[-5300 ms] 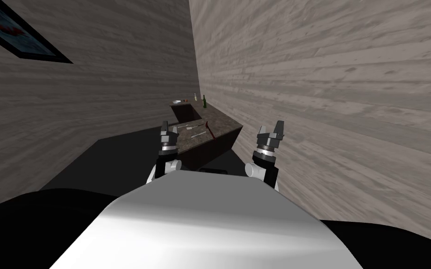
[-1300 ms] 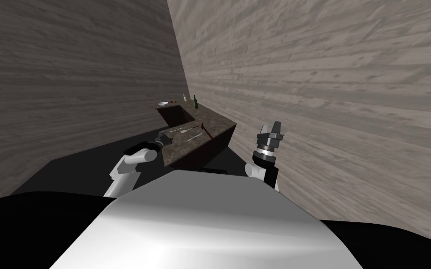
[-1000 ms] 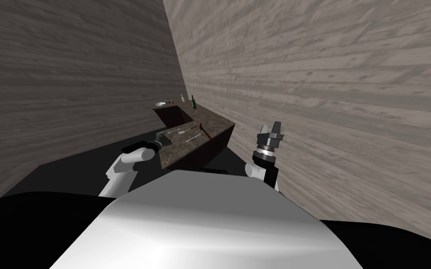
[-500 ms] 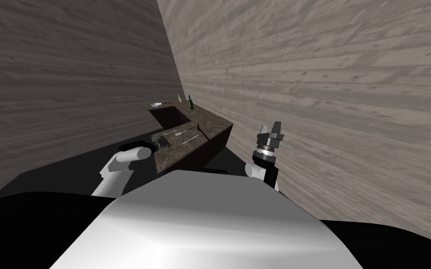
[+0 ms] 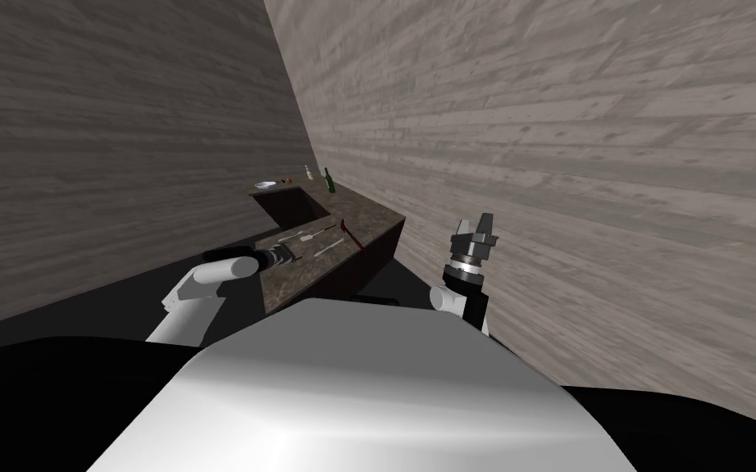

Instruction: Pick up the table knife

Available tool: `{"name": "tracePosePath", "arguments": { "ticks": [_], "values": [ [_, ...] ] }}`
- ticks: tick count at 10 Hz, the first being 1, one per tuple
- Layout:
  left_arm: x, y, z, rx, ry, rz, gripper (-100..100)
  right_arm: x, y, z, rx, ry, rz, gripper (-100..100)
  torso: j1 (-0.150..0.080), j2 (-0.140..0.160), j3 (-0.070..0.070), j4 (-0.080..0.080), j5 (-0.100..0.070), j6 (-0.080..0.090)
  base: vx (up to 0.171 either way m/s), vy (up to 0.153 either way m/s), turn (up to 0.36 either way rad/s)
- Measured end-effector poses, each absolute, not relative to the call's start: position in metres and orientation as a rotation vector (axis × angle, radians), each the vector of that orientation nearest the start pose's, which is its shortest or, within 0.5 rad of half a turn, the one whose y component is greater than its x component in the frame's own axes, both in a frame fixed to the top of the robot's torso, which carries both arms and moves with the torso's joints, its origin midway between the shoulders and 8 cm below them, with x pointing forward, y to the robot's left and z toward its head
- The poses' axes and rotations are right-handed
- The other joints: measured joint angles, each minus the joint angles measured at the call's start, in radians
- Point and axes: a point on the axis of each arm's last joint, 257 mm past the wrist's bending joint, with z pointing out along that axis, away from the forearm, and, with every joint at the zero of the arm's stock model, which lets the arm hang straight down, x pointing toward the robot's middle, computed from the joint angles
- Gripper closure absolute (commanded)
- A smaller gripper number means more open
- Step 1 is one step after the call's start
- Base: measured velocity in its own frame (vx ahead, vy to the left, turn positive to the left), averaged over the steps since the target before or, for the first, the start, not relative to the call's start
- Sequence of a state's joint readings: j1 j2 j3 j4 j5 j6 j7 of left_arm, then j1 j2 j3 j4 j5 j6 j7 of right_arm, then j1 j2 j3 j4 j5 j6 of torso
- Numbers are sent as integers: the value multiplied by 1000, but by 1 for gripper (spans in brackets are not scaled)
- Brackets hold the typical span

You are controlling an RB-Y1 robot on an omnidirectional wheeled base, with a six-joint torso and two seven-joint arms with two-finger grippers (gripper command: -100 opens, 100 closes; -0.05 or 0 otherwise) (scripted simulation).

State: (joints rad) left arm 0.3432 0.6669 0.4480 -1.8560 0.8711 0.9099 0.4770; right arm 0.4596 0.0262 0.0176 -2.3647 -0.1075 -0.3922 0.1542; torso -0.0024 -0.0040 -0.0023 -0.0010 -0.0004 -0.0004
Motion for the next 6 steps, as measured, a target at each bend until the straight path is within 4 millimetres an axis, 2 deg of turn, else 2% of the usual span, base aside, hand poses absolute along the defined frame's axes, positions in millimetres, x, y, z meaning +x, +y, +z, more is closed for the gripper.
{"name": "tracePosePath", "arguments": {
  "ticks": [6],
  "values": [
    [339,528,-290,-2523,958,-830,-100,345,-282,54,676,563,1269,0,-1,-1,-1,0,0,0,64,-31,-85]
  ]
}}
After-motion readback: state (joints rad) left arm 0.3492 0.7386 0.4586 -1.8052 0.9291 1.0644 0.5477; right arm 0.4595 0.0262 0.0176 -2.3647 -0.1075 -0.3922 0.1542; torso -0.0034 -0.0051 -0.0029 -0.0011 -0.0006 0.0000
